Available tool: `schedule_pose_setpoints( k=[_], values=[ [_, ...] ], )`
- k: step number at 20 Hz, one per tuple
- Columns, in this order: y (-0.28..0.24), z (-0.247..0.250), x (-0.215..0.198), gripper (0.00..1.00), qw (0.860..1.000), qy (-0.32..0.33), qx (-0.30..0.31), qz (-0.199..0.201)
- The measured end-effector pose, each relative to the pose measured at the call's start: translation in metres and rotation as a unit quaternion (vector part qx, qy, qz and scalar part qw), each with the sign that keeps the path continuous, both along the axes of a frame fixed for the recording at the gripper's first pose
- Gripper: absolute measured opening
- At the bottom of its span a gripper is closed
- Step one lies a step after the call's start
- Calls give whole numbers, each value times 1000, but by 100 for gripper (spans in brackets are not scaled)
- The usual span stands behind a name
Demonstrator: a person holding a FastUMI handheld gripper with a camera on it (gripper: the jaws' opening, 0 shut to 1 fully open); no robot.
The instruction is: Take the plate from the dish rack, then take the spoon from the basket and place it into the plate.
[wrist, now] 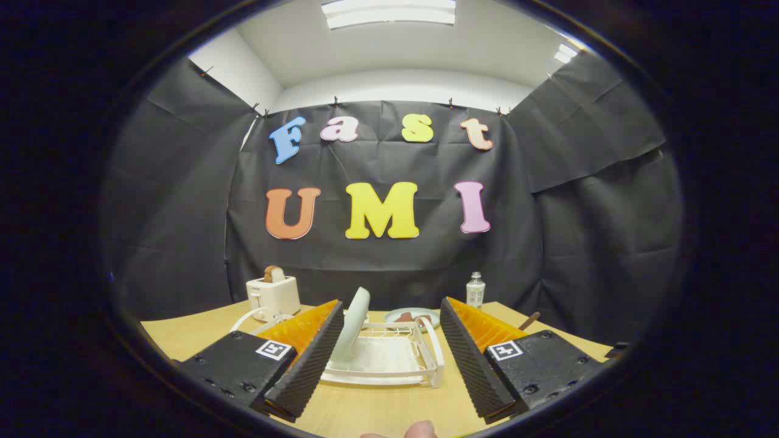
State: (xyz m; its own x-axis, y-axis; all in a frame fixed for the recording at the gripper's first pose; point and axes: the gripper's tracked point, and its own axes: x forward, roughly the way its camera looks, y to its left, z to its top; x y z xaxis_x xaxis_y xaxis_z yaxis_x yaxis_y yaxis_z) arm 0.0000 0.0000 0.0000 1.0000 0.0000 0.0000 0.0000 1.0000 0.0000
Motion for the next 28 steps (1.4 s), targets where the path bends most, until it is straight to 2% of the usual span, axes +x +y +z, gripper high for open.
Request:
schedule_pose_setpoints(
  k=[4, 11, 20, 25, 28],
  values=[
    [8, -2, 2, 100, 1000, 4, -11, 5],
    [21, 5, 1, 100, 1000, -10, 6, 26],
    [37, 0, 7, 100, 999, 10, 3, 46],
    [41, 30, 24, 100, 995, 48, -2, 89],
    [24, 58, 51, 100, 992, 88, -7, 91]
  ],
)
